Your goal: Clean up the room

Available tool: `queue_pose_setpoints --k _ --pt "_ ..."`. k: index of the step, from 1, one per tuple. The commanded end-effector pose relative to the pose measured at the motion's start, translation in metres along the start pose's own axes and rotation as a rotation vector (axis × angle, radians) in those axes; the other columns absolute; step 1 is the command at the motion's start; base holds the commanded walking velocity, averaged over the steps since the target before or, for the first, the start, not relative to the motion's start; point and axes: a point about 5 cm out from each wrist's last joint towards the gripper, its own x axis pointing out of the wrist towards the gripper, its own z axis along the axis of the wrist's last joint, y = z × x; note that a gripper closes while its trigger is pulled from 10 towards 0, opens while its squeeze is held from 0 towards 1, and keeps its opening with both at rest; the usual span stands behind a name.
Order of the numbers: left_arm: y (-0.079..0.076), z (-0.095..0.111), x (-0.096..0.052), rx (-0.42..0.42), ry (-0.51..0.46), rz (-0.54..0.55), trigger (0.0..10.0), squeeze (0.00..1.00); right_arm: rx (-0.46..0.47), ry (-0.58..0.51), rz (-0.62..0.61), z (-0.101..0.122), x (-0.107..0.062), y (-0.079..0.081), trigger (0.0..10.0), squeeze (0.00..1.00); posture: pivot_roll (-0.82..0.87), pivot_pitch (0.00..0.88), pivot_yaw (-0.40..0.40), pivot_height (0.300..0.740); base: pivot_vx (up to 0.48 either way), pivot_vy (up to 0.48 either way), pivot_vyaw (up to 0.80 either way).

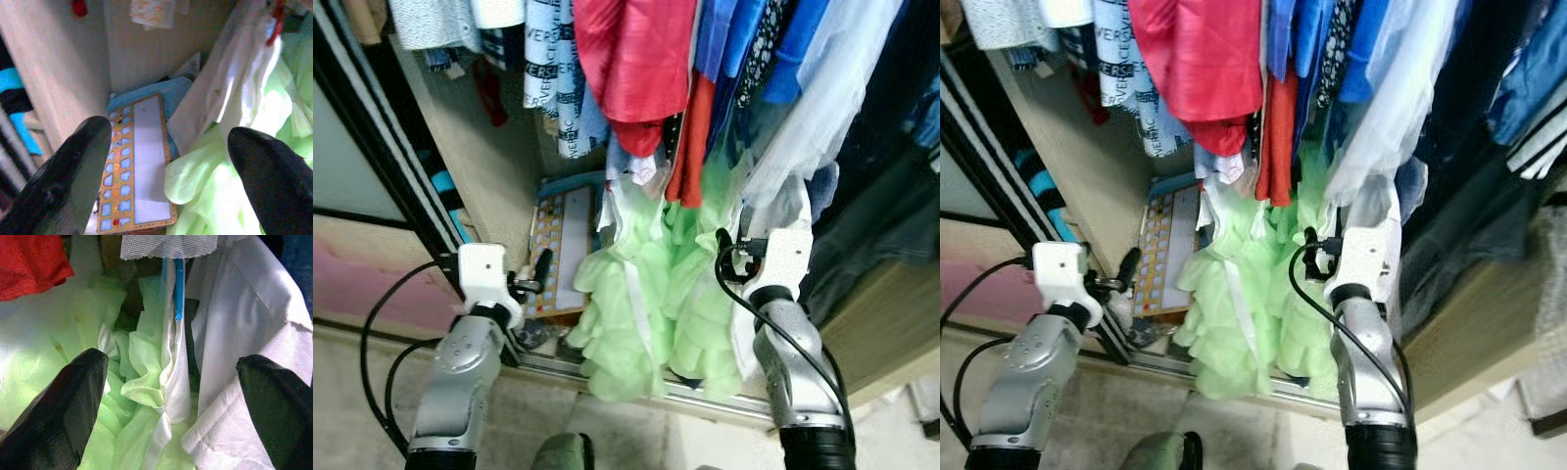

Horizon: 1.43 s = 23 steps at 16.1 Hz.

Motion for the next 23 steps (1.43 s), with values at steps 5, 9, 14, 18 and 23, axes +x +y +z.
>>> queue_pose_setpoints --k 5,9,14,18,23 --pt "-0.007 0.004 0.009 0.048 0.031 -0.036 10.0 0.00 -0.037 -0.036 0.038 0.008 0.003 0.007 10.0 0.00 0.02 0.000 0.012 0.740 0.000 0.000 0.16" --pt "-0.005 -0.001 0.006 0.080 0.055 -0.047 10.0 0.00 -0.065 -0.032 0.081 0.009 0.010 0.011 10.0 0.00 0.04 0.000 -0.031 0.740 0.000 0.000 0.80" --pt "-0.005 0.007 0.013 0.096 -0.008 -0.029 10.0 0.00 -0.075 -0.052 0.134 0.017 0.020 0.023 10.0 0.00 0.06 0.000 -0.055 0.740 0.000 0.000 0.80" --pt "-0.001 0.005 0.014 0.148 0.014 -0.010 10.0 0.00 -0.058 -0.065 0.122 0.019 0.024 0.023 10.0 0.00 0.06 0.000 -0.031 0.740 0.000 0.000 0.80" --pt "-0.005 0.006 0.021 0.163 0.016 -0.007 10.0 0.00 -0.031 -0.061 0.094 0.013 0.024 0.023 10.0 0.00 0.05 0.000 0.002 0.740 0.000 0.000 0.80"
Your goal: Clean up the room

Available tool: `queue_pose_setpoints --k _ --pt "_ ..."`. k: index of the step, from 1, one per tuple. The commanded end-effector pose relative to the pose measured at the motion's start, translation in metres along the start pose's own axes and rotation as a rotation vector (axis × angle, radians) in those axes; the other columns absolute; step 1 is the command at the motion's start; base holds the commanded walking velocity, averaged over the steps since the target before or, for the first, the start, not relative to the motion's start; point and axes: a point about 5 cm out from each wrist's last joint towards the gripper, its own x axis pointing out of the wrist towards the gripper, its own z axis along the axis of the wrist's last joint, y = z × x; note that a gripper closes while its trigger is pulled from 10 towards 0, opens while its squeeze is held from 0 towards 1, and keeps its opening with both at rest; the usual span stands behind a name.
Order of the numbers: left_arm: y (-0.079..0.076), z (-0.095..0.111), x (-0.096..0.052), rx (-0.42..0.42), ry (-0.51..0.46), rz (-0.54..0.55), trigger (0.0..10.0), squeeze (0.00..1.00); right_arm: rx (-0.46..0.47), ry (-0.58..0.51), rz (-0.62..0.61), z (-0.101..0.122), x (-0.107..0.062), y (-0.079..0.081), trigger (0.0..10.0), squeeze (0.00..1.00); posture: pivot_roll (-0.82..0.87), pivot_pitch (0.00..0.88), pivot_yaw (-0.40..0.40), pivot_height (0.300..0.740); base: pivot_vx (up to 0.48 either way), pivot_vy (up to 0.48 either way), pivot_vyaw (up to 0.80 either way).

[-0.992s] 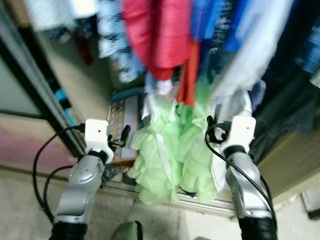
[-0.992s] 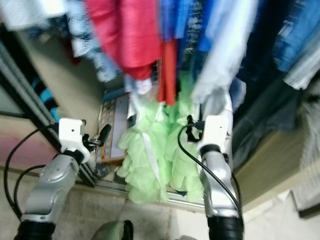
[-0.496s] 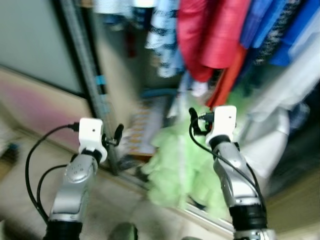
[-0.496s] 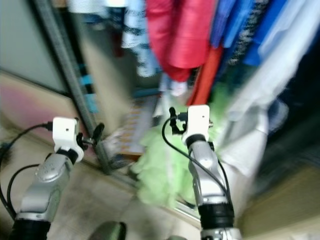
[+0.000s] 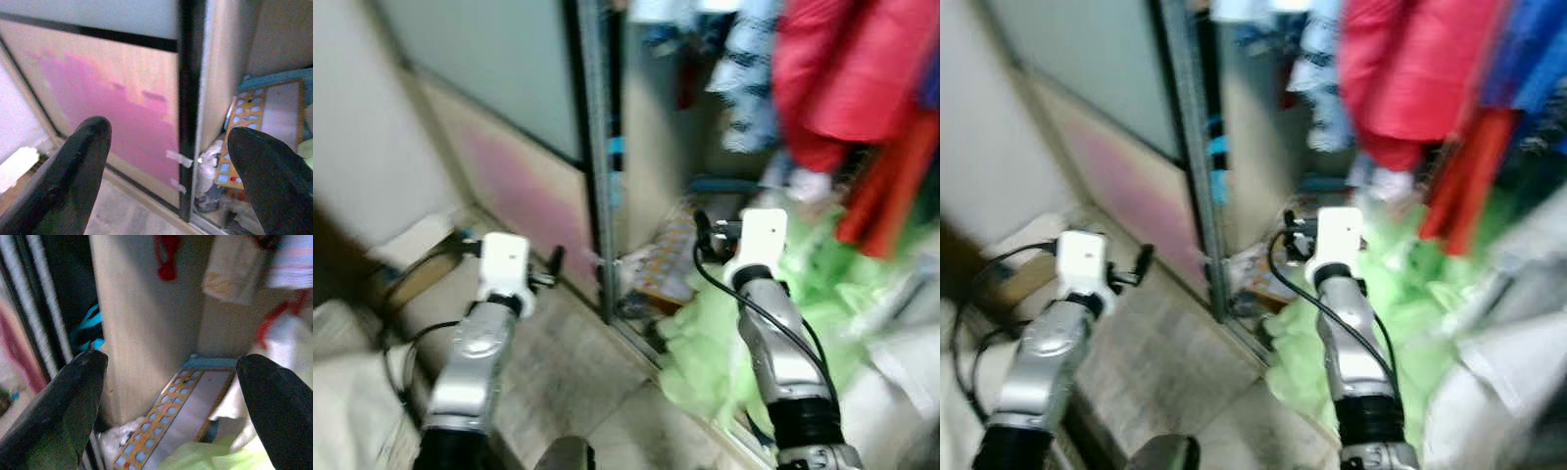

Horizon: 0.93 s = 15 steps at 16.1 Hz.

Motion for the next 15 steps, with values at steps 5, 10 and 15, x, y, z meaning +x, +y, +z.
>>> queue_pose_setpoints --k 5,10,15 --pt "0.008 0.000 0.002 0.081 -0.006 0.064 10.0 0.00 -0.008 -0.026 0.029 0.006 0.006 0.004 10.0 0.00 0.06 0.000 -0.021 0.740 0.000 0.000 0.44" --pt "0.006 0.000 0.002 0.076 -0.007 0.081 10.0 0.00 0.007 -0.035 0.038 0.010 0.011 0.004 10.0 0.00 0.06 0.000 -0.036 0.740 0.000 0.000 0.80" --pt "0.012 0.000 0.001 -0.002 -0.008 0.111 10.0 0.00 -0.020 -0.045 0.067 0.012 0.013 0.006 10.0 0.00 0.06 0.000 -0.045 0.740 0.000 0.000 0.58"
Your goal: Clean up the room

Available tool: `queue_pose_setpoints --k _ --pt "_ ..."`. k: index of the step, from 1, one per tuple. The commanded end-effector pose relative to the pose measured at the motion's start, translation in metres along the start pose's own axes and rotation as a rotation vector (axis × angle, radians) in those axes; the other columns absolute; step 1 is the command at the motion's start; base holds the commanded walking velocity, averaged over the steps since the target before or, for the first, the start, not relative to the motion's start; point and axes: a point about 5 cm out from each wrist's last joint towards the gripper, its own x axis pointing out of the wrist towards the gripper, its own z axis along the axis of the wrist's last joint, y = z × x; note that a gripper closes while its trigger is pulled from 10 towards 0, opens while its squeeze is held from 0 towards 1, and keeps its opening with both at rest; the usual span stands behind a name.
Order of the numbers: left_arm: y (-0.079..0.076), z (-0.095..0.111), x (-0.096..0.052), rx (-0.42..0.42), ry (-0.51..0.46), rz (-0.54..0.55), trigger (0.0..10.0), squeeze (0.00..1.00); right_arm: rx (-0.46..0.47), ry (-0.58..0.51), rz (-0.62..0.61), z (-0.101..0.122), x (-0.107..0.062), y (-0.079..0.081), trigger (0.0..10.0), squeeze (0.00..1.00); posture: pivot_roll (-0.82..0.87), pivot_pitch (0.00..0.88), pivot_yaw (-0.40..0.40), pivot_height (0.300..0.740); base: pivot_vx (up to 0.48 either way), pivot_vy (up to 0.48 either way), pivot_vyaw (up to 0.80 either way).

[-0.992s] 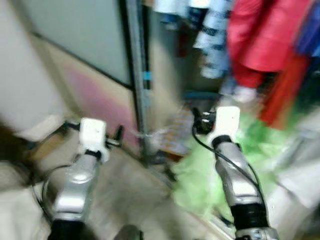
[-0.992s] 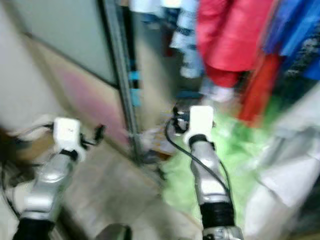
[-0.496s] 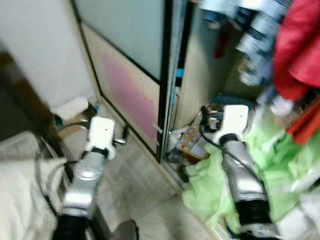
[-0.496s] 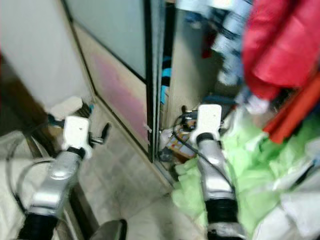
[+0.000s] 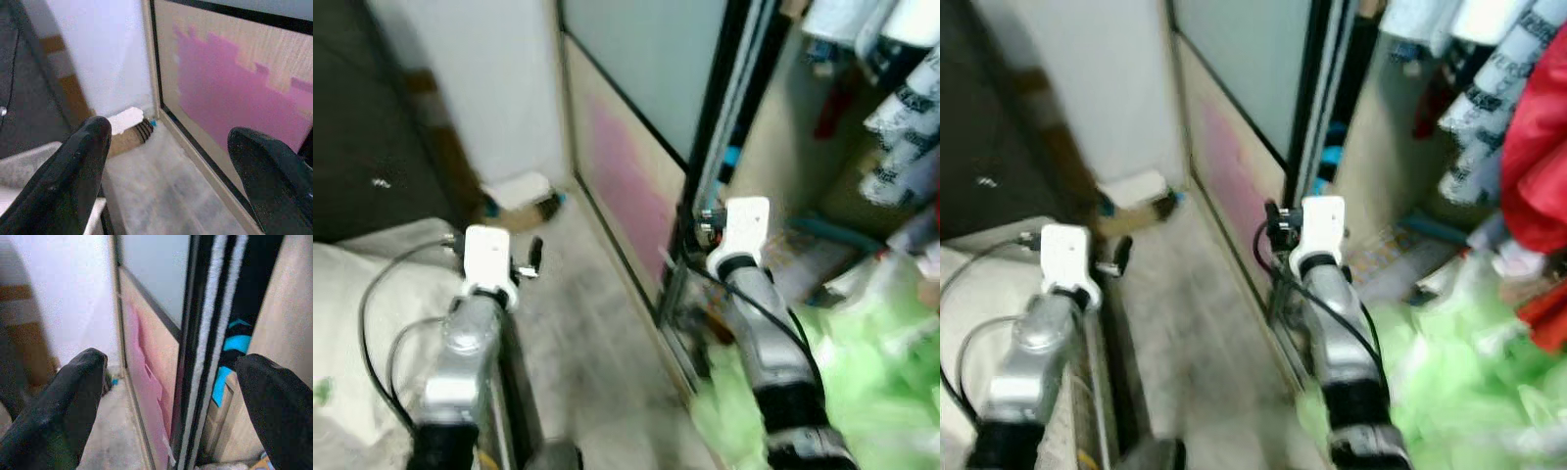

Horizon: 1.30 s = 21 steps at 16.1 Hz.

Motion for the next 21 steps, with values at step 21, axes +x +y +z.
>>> queue_pose_setpoints --k 21 --pt "-0.0063 0.0071 0.0008 -0.055 -0.053 0.035 10.0 0.00 0.001 -0.049 0.043 0.0096 0.0090 0.0061 10.0 0.00 0.06 0.000 -0.050 0.740 0.000 0.000 0.80"
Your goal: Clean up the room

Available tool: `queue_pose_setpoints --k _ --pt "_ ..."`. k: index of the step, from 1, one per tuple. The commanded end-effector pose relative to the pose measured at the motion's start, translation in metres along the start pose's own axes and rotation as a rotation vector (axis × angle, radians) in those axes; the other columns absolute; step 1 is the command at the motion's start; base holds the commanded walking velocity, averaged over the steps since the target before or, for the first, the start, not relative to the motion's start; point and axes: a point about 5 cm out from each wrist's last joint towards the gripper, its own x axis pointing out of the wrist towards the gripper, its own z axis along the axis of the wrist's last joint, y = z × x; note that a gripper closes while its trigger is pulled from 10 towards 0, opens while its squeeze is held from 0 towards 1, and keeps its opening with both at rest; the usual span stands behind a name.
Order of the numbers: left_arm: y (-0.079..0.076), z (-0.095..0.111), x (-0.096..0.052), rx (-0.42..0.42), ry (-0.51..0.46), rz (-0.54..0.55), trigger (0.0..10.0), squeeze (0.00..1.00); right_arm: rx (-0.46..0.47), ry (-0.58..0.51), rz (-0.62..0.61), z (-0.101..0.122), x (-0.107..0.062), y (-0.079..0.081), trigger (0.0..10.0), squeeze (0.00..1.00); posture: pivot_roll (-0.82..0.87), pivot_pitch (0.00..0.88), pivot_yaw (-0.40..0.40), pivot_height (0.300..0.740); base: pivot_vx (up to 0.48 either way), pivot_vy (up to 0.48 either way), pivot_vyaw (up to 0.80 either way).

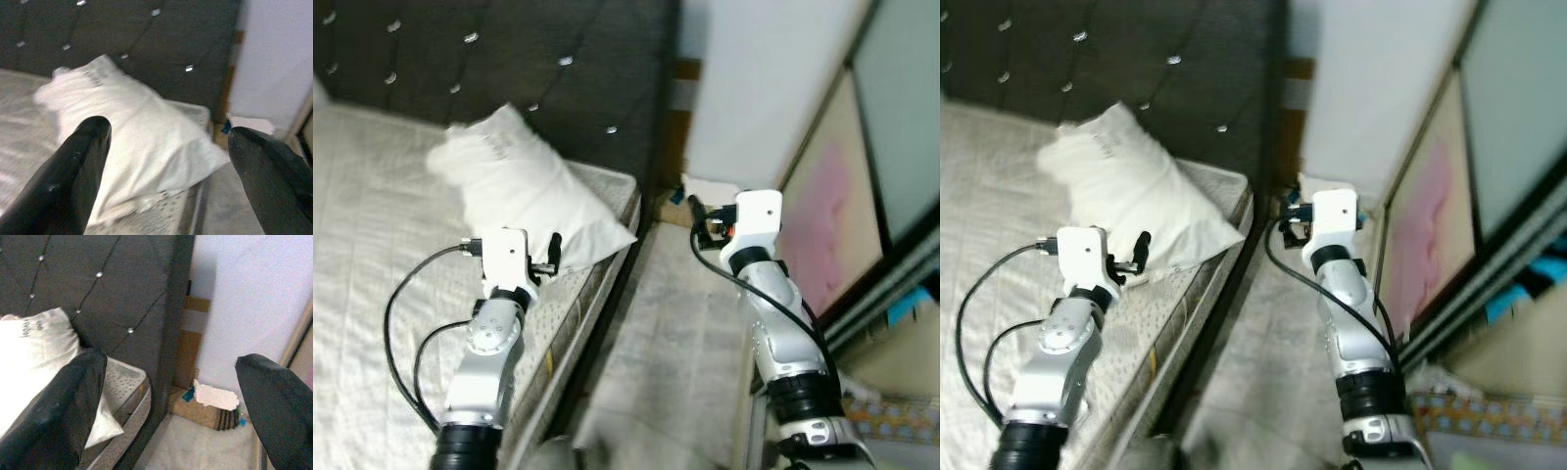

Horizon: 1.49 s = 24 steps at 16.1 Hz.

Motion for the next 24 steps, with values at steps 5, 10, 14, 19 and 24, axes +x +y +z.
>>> queue_pose_setpoints --k 5,10,14,19,24 --pt "0.0027 0.0026 0.0012 -0.001 -0.011 -0.005 10.0 0.00 0.014 -0.019 0.043 0.0050 0.0041 0.0099 10.0 0.00 0.06 0.000 -0.054 0.740 0.000 0.000 0.80" --pt "0.0075 0.0022 -0.0007 -0.015 -0.017 0.021 10.0 0.00 0.017 -0.017 0.052 0.0034 0.0031 0.0102 10.0 0.00 0.07 0.000 -0.055 0.740 0.000 0.000 0.80" --pt "0.0077 0.0023 -0.0008 0.044 -0.012 0.082 10.0 0.00 0.024 -0.013 0.065 0.0016 0.0027 0.0136 10.0 0.00 0.07 0.000 -0.050 0.740 0.000 0.000 0.80" --pt "0.0049 0.0038 0.0005 -0.003 -0.039 0.016 10.0 0.00 0.023 -0.014 0.078 0.0014 0.0037 0.0139 10.0 0.00 0.07 0.000 -0.055 0.740 0.000 0.000 0.80" --pt "0.0048 0.0099 0.0009 -0.017 -0.083 0.004 10.0 0.00 0.024 -0.014 0.090 0.0013 0.0046 0.0154 10.0 0.00 0.07 0.000 -0.058 0.740 0.000 0.000 0.80"
